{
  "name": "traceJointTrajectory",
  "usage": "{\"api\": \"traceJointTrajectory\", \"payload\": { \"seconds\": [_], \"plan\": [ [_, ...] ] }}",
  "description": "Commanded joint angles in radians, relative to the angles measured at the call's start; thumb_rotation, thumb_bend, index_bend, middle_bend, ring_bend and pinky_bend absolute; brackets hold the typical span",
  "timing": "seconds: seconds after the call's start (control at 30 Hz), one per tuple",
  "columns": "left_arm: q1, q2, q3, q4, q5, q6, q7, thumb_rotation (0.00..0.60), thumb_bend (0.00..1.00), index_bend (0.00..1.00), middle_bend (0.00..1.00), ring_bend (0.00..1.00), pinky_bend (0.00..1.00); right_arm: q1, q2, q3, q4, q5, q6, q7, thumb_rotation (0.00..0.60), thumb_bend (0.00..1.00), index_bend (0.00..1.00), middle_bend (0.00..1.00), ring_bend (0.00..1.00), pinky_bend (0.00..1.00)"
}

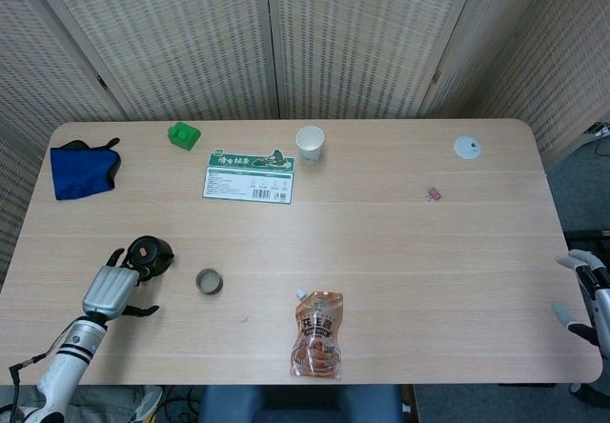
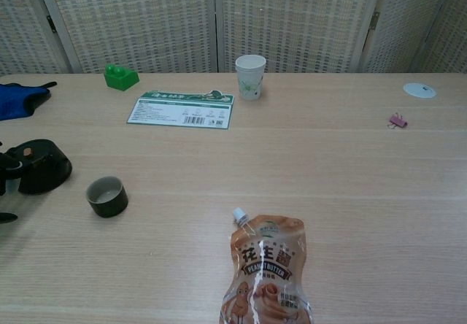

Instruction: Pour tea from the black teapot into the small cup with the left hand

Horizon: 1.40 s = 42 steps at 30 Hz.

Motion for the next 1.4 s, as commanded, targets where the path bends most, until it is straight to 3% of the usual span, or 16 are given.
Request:
{"api": "traceJointTrajectory", "payload": {
  "seconds": [0.03, 0.23, 0.5, 0.97, 1.27, 1.4],
  "plan": [
    [0.001, 0.001, 0.000, -0.002, 0.000, 0.000, -0.004, 0.365, 0.16, 0.49, 0.48, 0.43, 0.04, 0.000, 0.000, 0.000, 0.000, 0.000, -0.001, 0.001, 0.600, 0.19, 0.30, 0.26, 0.22, 0.25],
    [0.000, 0.006, -0.001, -0.010, -0.005, -0.010, -0.022, 0.365, 0.16, 0.54, 0.54, 0.49, 0.04, 0.000, -0.001, 0.001, 0.002, 0.001, 0.000, 0.003, 0.600, 0.19, 0.30, 0.26, 0.22, 0.25],
    [-0.008, 0.016, -0.007, -0.026, -0.026, -0.037, -0.049, 0.357, 0.16, 0.68, 0.72, 0.64, 0.00, -0.003, 0.000, 0.002, 0.005, 0.005, 0.005, 0.009, 0.600, 0.19, 0.30, 0.26, 0.22, 0.25],
    [-0.013, 0.010, -0.052, -0.002, 0.000, -0.007, -0.176, 0.160, 0.16, 0.91, 0.94, 0.83, 0.00, -0.003, -0.005, 0.010, 0.013, 0.010, 0.009, 0.021, 0.600, 0.19, 0.30, 0.26, 0.21, 0.25],
    [-0.010, -0.017, -0.090, 0.056, -0.002, 0.026, -0.257, 0.135, 0.16, 0.99, 1.00, 0.89, 0.00, 0.000, -0.008, 0.013, 0.018, 0.014, 0.006, 0.028, 0.600, 0.19, 0.30, 0.26, 0.22, 0.25],
    [-0.003, -0.020, -0.105, 0.068, 0.007, 0.057, -0.288, 0.134, 0.16, 1.00, 1.00, 0.92, 0.08, -0.001, -0.009, 0.012, 0.018, 0.011, 0.009, 0.029, 0.600, 0.19, 0.30, 0.26, 0.22, 0.25]
  ]
}}
